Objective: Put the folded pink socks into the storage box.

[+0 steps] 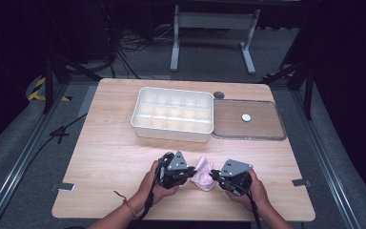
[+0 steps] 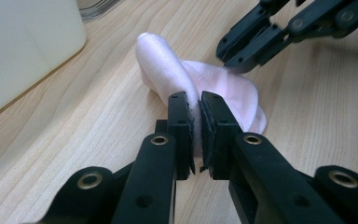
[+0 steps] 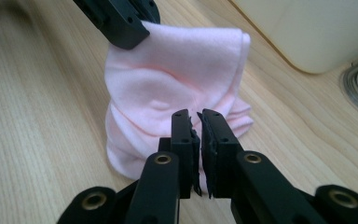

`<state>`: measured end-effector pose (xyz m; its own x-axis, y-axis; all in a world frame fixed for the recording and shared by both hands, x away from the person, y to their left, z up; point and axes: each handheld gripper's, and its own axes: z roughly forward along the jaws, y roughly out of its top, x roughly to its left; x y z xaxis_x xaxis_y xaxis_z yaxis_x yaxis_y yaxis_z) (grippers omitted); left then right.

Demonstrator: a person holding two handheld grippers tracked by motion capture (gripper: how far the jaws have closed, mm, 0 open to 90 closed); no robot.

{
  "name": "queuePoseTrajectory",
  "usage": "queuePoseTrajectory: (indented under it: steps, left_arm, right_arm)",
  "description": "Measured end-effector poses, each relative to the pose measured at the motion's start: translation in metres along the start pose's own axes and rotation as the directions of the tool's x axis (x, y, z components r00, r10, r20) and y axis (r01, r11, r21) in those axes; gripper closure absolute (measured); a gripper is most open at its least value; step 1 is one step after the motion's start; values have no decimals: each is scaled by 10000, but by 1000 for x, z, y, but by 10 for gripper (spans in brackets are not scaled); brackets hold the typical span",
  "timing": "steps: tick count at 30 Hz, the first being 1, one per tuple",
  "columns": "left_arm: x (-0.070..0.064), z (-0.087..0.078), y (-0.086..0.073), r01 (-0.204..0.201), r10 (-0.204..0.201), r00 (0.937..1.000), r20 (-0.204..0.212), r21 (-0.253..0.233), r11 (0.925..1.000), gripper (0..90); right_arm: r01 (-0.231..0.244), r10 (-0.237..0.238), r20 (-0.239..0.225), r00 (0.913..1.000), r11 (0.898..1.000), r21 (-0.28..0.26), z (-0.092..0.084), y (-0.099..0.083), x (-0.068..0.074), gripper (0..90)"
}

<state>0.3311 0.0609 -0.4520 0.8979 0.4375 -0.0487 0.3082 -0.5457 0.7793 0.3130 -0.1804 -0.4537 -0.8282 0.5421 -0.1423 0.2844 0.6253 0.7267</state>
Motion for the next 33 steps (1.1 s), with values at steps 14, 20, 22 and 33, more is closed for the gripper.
queuePoseTrajectory:
  steps: [14,20,22,33]
  left_arm:
    - [-9,3,5,-642,643,9979,-77,141,9978,828]
    - [-11,4,5,-762,763,9971,-22,183,9969,828]
    - [-11,4,5,-747,748,9972,-43,212,9970,828]
    - [-11,3,6,-577,577,9983,-14,165,9982,826]
  right_arm:
    - [-99,105,-125,9999,9988,487,14,-7,0,842]
    - [-201,204,-84,9998,9991,378,16,-6,-1,836]
    - [-164,166,-70,9998,9994,316,15,-6,-1,830]
    - [-167,169,-122,9998,9997,179,5,-8,3,826]
